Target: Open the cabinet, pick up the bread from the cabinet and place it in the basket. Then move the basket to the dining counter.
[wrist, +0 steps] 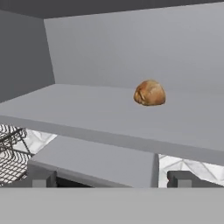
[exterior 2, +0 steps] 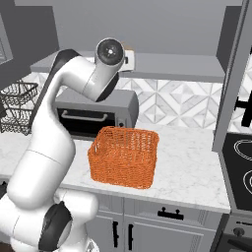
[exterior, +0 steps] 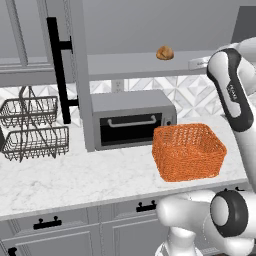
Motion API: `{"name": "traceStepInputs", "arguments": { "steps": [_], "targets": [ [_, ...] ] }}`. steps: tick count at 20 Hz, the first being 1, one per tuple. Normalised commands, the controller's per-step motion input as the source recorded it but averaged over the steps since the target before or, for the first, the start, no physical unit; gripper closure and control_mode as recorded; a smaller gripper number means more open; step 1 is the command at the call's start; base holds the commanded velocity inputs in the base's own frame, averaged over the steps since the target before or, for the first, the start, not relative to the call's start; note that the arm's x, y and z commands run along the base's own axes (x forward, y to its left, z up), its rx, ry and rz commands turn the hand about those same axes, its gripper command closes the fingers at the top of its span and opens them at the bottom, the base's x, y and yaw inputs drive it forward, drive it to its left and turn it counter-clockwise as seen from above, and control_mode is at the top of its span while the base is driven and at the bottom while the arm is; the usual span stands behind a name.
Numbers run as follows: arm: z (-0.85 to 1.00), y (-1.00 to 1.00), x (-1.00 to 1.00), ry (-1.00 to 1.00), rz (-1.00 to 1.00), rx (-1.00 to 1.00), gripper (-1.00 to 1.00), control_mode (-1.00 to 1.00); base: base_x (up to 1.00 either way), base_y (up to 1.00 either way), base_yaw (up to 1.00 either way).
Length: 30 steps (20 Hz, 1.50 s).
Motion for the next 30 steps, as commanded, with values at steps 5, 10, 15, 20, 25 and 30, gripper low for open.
{"name": "traceStepInputs", "arguments": {
  "steps": [5,10,15,20,25,30],
  "targets": [
    [0.14,0.01,0.71,0.05,0.0,0.0,-1.0,-1.0,0.0,0.0,0.0],
    [0.0,0.11,0.77,0.1,0.01,0.0,-1.0,-1.0,0.0,0.0,0.0],
    [0.0,0.03,0.66,0.08,0.02,0.0,-1.0,-1.0,0.0,0.0,0.0],
    [0.0,0.0,0.42,0.02,0.04,0.0,-1.0,-1.0,0.0,0.0,0.0],
    [-0.11,-0.04,0.46,0.0,0.02,0.0,-1.0,-1.0,0.0,0.0,0.0],
    [-0.29,-0.06,0.31,0.0,0.0,0.0,-1.0,-1.0,0.0,0.0,0.0]
  ]
}}
